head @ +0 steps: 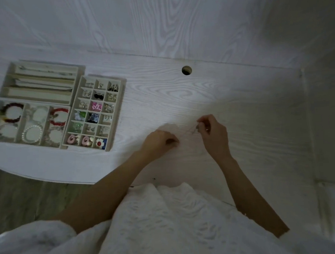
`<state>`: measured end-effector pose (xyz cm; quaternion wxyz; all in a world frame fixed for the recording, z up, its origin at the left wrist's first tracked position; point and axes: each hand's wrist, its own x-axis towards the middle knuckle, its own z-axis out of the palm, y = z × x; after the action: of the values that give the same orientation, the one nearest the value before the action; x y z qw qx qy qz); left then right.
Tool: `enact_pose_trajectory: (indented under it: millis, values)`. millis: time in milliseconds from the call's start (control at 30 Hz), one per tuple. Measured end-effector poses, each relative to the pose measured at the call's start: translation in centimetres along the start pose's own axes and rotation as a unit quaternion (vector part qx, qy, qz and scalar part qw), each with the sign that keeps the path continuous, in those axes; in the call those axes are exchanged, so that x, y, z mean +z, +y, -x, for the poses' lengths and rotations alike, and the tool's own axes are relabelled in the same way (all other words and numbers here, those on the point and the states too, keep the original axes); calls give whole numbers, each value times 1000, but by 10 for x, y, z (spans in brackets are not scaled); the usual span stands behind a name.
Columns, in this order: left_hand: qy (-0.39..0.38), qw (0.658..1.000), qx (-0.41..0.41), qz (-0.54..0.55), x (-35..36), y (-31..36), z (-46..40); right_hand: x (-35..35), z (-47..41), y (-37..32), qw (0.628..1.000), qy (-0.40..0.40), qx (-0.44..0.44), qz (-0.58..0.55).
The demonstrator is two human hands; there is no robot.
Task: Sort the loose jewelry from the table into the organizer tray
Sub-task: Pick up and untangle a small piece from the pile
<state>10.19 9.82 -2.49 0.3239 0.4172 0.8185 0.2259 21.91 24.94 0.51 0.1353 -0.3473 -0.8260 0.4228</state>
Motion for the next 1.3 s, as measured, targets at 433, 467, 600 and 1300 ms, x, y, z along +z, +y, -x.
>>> enact_pose_trajectory:
  millis: [433, 467, 600, 1300]
  values:
    - [170, 973, -123, 94, -35, -12, 32, 22, -3, -5, 979, -85, 82, -169]
    - [177, 973, -97, 113, -36, -5, 29, 23, -3, -7, 980, -89, 70, -164]
    - [128, 977, -39, 168, -33, 18, 17, 21, -3, -17, 979, -124, 32, -160]
    - [141, 897, -2, 418, -86, 24, 49, -3, -24, -139, 954, -236, -168, -83]
